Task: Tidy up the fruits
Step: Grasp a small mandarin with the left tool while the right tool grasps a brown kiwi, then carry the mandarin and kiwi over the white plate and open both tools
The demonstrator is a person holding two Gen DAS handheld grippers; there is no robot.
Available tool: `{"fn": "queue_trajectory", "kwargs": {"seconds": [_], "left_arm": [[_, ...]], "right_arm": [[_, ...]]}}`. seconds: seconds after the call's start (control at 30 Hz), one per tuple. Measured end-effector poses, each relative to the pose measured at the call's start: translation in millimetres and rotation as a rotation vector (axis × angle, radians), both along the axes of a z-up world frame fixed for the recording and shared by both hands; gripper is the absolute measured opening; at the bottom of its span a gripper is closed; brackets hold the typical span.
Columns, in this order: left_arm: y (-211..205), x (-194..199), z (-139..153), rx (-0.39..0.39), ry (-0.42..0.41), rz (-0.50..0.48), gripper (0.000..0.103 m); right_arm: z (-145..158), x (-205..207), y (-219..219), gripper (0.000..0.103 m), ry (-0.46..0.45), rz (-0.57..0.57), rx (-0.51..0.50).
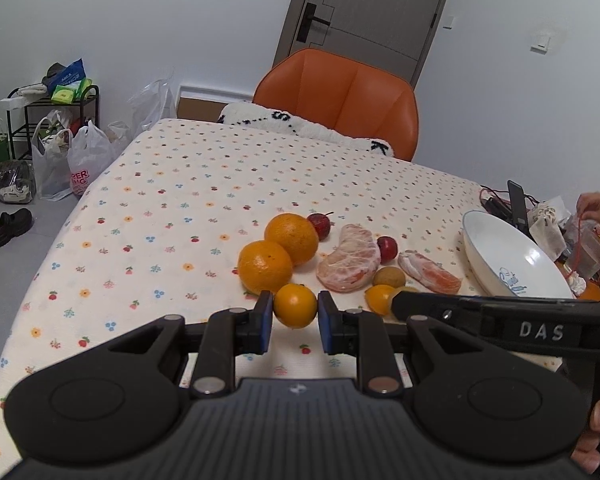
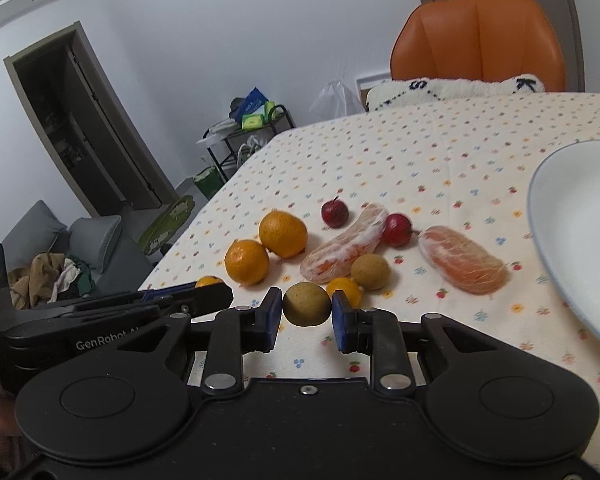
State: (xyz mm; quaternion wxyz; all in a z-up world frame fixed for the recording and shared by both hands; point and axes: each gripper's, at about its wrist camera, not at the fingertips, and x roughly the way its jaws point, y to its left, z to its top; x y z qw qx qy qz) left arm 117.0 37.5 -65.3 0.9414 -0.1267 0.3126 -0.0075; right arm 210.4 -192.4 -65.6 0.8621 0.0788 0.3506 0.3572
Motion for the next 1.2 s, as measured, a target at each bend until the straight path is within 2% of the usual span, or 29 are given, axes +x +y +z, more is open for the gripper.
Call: {"fn": "queue_trajectory", "kwargs": {"seconds": [0.63,1.2], "left_arm": [[-33,8,19,0.013,-0.050,-0.056,0.022],[-94,39,24,0.012,-0.062,-0.184,0.022]], "right_arm": [[15,3,-47,0.025,-0.056,-0.096,0.021],[16,11,-100,0.025,-0.077,-0.249,-0.020]]}}
